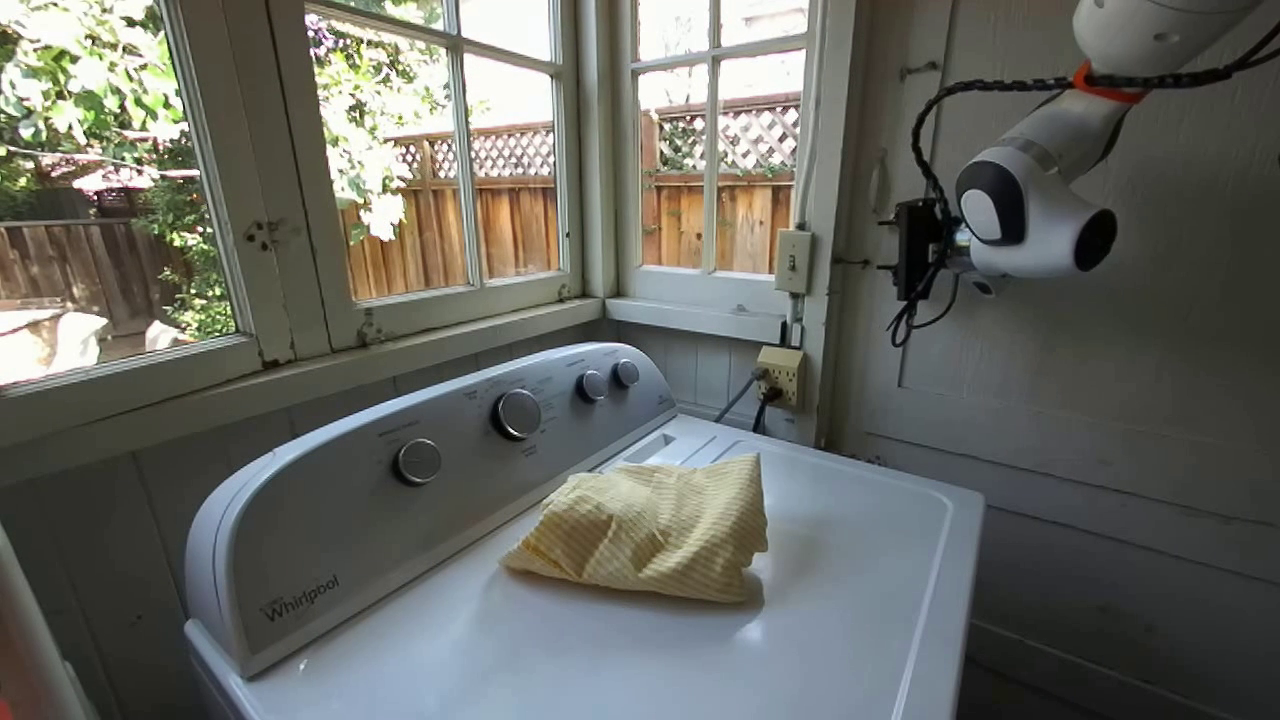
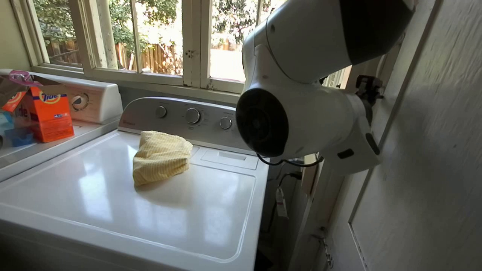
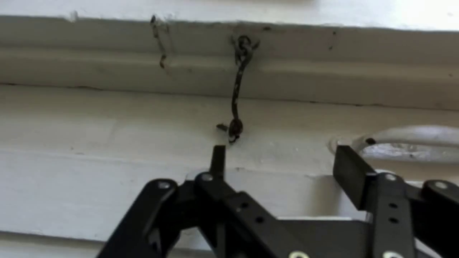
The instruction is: Unlatch the hook on the door
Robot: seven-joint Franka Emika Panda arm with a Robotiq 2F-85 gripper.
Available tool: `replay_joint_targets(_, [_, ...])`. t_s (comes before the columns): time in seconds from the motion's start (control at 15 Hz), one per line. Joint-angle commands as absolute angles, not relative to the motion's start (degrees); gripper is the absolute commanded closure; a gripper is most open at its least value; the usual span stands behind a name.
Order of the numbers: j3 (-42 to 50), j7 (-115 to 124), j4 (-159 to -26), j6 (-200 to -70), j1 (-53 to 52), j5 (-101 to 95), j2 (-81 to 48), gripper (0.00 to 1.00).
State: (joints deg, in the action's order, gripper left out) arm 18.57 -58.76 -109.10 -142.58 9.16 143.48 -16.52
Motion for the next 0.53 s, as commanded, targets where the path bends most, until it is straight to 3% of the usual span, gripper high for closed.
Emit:
replay_joint_targets(0.0, [18.24, -61.14, -107.93, -142.06, 9.34, 145.43, -18.31, 0.4])
replay_joint_targets(0.07, [18.14, -60.44, -108.35, -142.17, 9.43, 143.84, -18.01, 0.39])
replay_joint_targets(0.13, [17.87, -61.19, -109.23, -142.6, 8.99, 144.01, -17.93, 0.32])
replay_joint_targets(0.33, [17.34, -61.86, -110.53, -142.38, 8.52, 143.77, -18.24, 0.34])
replay_joint_targets(0.4, [17.1, -61.42, -110.86, -142.34, 8.42, 143.3, -18.26, 0.29])
replay_joint_targets(0.47, [16.94, -61.24, -110.94, -142.07, 8.35, 143.35, -18.39, 0.31])
